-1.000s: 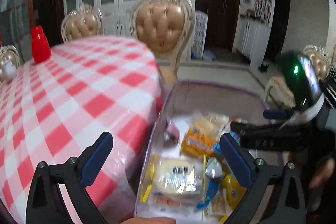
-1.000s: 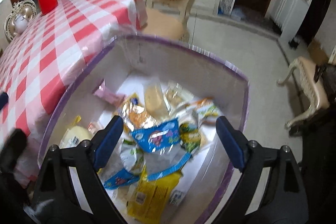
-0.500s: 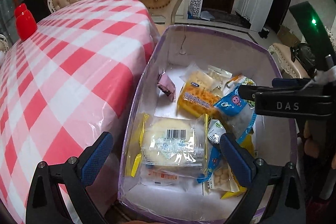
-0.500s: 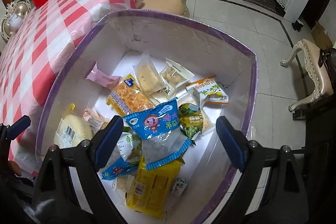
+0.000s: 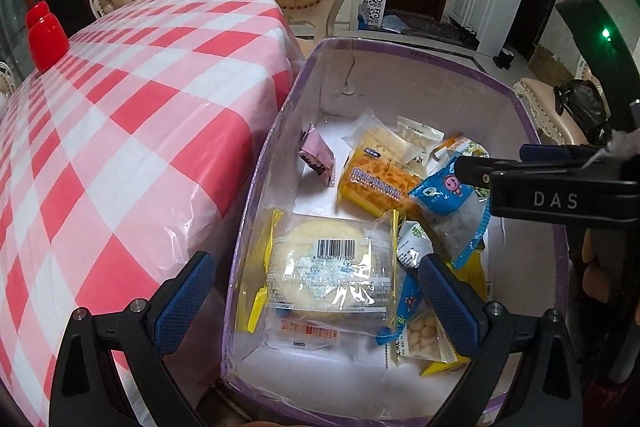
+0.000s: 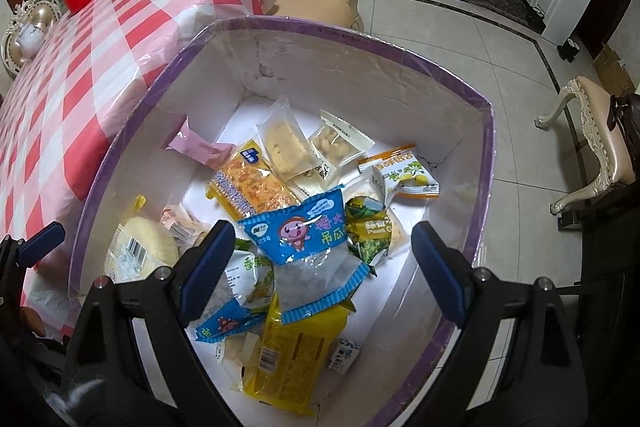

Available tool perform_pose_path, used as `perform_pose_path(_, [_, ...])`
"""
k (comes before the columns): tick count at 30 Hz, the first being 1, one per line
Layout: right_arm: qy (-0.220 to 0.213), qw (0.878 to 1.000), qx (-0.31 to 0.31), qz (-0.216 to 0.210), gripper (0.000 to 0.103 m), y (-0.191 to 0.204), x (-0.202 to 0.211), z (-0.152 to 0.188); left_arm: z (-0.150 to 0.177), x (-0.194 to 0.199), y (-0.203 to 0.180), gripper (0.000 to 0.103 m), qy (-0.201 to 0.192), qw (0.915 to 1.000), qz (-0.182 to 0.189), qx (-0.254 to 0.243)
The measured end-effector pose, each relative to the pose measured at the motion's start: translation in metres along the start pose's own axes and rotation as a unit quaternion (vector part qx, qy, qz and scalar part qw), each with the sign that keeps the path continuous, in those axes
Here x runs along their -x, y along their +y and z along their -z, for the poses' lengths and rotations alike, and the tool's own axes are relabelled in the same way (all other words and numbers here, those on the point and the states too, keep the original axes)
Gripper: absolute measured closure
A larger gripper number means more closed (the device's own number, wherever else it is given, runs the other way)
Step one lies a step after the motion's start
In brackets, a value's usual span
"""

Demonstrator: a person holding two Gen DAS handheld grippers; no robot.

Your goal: Organize snacks

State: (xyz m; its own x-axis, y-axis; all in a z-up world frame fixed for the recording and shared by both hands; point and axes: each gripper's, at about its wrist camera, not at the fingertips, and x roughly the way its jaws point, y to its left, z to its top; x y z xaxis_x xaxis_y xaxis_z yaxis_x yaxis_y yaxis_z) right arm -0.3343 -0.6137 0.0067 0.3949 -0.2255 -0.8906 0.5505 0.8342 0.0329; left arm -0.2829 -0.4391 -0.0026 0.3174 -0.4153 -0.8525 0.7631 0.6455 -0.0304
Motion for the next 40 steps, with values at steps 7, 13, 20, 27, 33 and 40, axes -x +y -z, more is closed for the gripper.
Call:
perform_pose_path(7, [0.001,1.0,0.0,-0.001,0.012,0.0004,-0.0007,0.0007,0.0007,-0.0017,0.0001,0.001,0.004,1.0,0.0,-0.002])
perform_pose_path(13, [0.001,1.0,0.0,-0.001,0.012,0.0005,-0.0012,0.0013,0.001,-0.0029,0.0004,0.001,0.006,1.0,0.0,-0.001])
perform_pose_path(20, [0.002,1.0,-0.001,-0.002,0.012,0.0005,-0.002,0.0017,0.0008,-0.0034,0.0001,0.001,0.008,1.0,-0.001,-0.003])
perform_pose_path(27, [0.003,1.0,0.0,-0.004,0.012,0.001,-0.0023,0.0019,0.0006,-0.004,0.0001,0.001,0.009,1.0,-0.002,-0.002])
perform_pose_path(33, [0.004,1.0,0.001,-0.007,0.012,0.0011,-0.0044,0.0016,0.0009,-0.0051,0.0008,0.001,0.011,0.9999,-0.003,-0.001])
perform_pose_path(40, [0.006,1.0,0.0,-0.008,0.012,-0.0002,-0.0063,0.0011,0.0018,-0.0061,0.0012,0.001,0.011,0.9999,-0.005,0.0])
